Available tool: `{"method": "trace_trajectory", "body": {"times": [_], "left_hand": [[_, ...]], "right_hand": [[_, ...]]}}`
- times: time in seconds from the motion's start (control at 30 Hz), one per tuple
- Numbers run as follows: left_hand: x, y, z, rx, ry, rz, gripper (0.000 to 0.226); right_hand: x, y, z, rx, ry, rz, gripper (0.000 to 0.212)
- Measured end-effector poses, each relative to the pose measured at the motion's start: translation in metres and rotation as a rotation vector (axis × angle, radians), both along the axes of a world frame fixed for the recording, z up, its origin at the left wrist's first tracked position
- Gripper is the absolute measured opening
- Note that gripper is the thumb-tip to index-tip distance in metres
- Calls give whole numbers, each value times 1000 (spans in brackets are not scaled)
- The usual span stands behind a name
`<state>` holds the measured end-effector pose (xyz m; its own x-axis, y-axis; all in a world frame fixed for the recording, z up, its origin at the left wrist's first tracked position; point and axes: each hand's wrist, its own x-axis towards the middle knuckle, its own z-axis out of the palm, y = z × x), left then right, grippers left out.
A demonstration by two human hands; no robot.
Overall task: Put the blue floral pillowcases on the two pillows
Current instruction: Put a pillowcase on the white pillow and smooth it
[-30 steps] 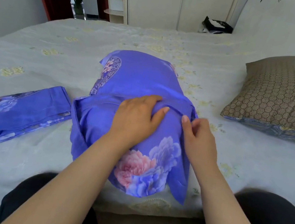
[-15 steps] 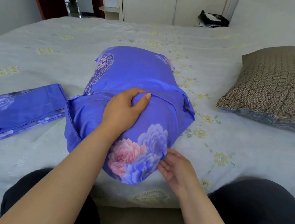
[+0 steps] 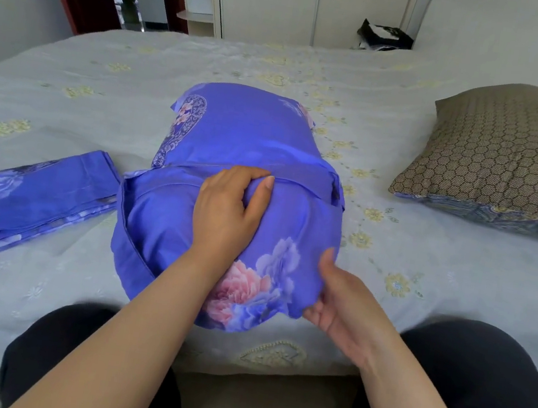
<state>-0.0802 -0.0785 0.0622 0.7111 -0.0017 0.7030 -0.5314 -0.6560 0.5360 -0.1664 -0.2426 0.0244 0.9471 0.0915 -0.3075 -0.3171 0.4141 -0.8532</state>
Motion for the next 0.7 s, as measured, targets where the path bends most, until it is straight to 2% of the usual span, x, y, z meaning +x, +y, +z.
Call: {"method": "trace_trajectory", "body": {"times": [0.07, 0.1, 0.2, 0.23, 0.3, 0.37, 0.43, 0.47, 0.5, 0.57, 0.6, 0.63, 0.7], "left_hand": [[-3, -1, 1, -22, 24, 12, 30], [-4, -1, 2, -32, 33, 13, 31], [-7, 3, 3, 4, 41, -63, 35], [-8, 6, 3, 37, 47, -116, 37], [-6, 16, 2, 80, 66, -205, 38], [-5, 28, 4, 45, 89, -256, 35], [-6, 38, 5, 0, 106, -277, 30], [-7, 40, 5, -23, 130, -266, 25], [-8, 41, 5, -56, 169, -238, 18], [-12, 39, 4, -162, 251, -168, 9], [-12, 38, 4, -211, 270, -134, 11], [-12, 37, 4, -241, 273, -108, 14], [-11, 35, 5, -263, 272, -78, 16]], "right_hand": [[-2, 5, -3, -140, -46, 8, 55], [0, 5, -4, -166, -74, -74, 54], [6, -4, -4, -167, -216, -345, 18], [7, -9, -2, -183, -278, -386, 17], [6, -11, -1, -189, -361, -388, 30], [2, -7, -1, -51, -374, -357, 38], [-1, -3, 2, 47, -328, -309, 36], [-2, -3, 5, 1, -313, -283, 33], [-2, -6, 7, -130, -320, -254, 29], [-4, -12, 13, -531, -372, -254, 26], [-5, -15, 15, -707, -402, -301, 27], [-7, -17, 17, -799, -421, -348, 28], [-10, -18, 20, -767, -441, -427, 33]]}}
